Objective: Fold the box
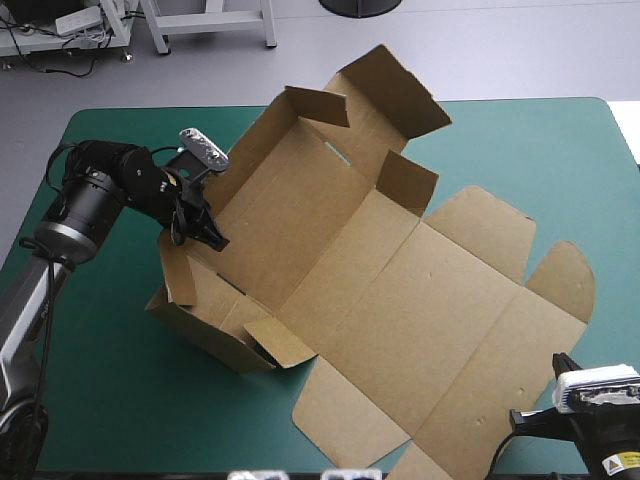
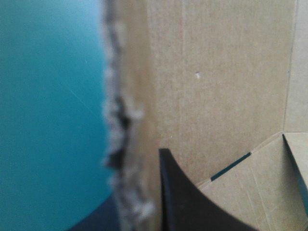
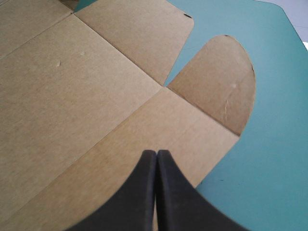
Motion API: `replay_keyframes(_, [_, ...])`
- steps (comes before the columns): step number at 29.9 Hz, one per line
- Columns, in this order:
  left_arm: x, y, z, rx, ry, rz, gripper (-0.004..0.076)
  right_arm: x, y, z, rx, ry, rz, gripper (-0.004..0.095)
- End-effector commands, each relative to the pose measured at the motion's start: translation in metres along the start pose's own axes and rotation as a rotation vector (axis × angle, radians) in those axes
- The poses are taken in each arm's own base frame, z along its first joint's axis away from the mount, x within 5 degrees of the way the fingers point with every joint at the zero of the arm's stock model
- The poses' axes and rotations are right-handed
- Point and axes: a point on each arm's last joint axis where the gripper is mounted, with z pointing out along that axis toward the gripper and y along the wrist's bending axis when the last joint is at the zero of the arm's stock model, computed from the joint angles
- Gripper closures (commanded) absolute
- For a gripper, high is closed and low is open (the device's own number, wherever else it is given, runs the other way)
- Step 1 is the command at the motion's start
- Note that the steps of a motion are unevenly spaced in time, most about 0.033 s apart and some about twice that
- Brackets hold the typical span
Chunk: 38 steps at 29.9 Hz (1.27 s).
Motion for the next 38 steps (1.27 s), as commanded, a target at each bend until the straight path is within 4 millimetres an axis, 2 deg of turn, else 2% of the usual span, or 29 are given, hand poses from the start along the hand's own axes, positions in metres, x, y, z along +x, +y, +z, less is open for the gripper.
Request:
replay_keyframes(1, [-0.018,-0.010,-0.041,-0.109,-0.121,0.097,0.0729,-0.014,-0.003,-0.003,0.022,-0.096,0.004,0.0932])
replay_keyframes(9, [-0.049,-0.044,-0.069,-0.210,-0.247,0.294,0.0729,-0.016,-0.004,-0.003,0.031,-0.115,0.004,0.0932])
replay_keyframes(12, [-0.055,-0.061,-0.074,-0.270,-0.247,0.398,0.0729,-0.018,-0.004,-0.004,0.041,-0.137,0.005,0.0932])
replay_keyframes(18, [-0.064,-0.108,-0.082,-0.290,-0.285,0.585,0.0729,-0.020,-0.006,-0.004,0.056,-0.167,0.007,0.0932])
replay_keyframes(23, [-0.065,-0.133,-0.089,-0.355,-0.290,0.707,0.0729,-0.025,-0.008,-0.007,0.076,-0.204,0.045,0.0932])
replay_keyframes(26, [-0.063,-0.140,-0.082,-0.353,-0.267,0.766,0.0729,-0.032,-0.009,-0.012,0.091,-0.247,0.059,0.0932])
replay_keyframes(34, [-0.051,-0.151,-0.043,-0.326,-0.192,0.863,0.0729,-0.046,-0.013,-0.028,0.150,-0.287,0.054,0.0932])
replay_keyframes(38, [-0.045,-0.153,-0.029,-0.324,-0.160,0.891,0.0729,-0.053,-0.020,-0.026,0.191,-0.250,0.073,0.0932])
